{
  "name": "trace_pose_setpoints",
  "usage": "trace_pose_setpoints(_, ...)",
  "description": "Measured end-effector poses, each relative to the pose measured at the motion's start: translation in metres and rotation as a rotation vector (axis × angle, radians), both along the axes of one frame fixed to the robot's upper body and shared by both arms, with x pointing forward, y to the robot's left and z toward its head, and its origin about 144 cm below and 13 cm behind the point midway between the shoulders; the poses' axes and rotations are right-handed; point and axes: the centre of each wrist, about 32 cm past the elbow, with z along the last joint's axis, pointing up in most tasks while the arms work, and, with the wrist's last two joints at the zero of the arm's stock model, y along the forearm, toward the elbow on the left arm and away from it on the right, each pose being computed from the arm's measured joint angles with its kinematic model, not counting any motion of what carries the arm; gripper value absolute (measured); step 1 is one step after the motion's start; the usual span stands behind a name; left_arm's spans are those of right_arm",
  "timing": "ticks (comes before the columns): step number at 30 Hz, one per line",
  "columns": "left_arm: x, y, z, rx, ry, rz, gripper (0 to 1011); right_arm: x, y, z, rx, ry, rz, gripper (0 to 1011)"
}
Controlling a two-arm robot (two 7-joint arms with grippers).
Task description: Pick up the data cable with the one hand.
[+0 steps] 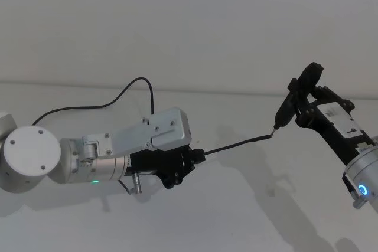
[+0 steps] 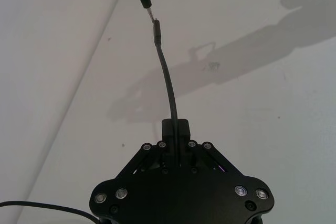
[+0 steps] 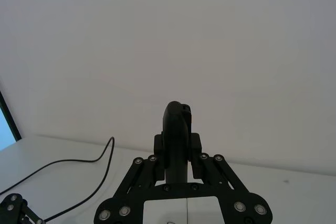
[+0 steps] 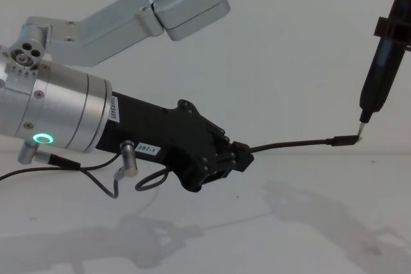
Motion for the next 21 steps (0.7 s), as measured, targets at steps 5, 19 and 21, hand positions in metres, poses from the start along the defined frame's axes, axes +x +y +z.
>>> trace_pose_setpoints(5, 0.0, 0.0, 0.0, 0.0, 0.0, 0.0, 54, -0.0005, 0.0001, 0.0, -0.001, 0.002, 0.0, 268)
trace_pose_setpoints(19, 0.0, 0.0, 0.0, 0.0, 0.0, 0.0, 53, -0.0011, 0.0004, 0.0002, -0.003, 0.003, 0.0, 268)
trace_pose_setpoints(21, 0.0, 0.0, 0.0, 0.0, 0.0, 0.0, 54, -0.0011, 0.0004, 0.0002, -0.003, 0.004, 0.0, 268)
